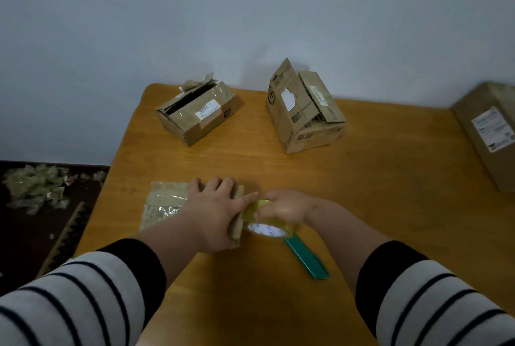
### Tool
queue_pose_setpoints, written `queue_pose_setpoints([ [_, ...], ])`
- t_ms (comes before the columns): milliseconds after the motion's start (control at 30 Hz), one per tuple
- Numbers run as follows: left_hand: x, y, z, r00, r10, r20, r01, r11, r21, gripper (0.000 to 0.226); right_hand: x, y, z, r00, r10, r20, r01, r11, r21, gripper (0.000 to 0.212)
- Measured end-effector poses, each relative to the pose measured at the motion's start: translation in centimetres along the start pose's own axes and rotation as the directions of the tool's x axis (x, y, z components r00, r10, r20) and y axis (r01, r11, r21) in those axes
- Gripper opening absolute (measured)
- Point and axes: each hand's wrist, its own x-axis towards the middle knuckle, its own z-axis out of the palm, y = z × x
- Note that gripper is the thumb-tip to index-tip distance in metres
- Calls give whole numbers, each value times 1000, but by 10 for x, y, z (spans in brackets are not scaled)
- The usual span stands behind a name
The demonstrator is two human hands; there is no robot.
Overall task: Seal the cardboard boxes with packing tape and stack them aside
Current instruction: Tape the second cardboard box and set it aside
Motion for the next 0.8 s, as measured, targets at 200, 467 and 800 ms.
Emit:
queue_pose_setpoints([
  [200, -17, -21, -24, 983, -89, -161, 43, 962, -269, 119, -15, 5, -30, 981, -89, -173, 180, 757, 629, 51],
  [467, -47, -18, -13, 914, -238, -330, -44, 748, -663, 127, -30, -34, -37, 946, -243, -214, 315, 536, 783, 69],
  [800, -90, -46, 4, 916, -314, -248, 31, 673, -739, 145, -41, -93, -16, 843, -416, -340, 485, 861, 150, 57],
])
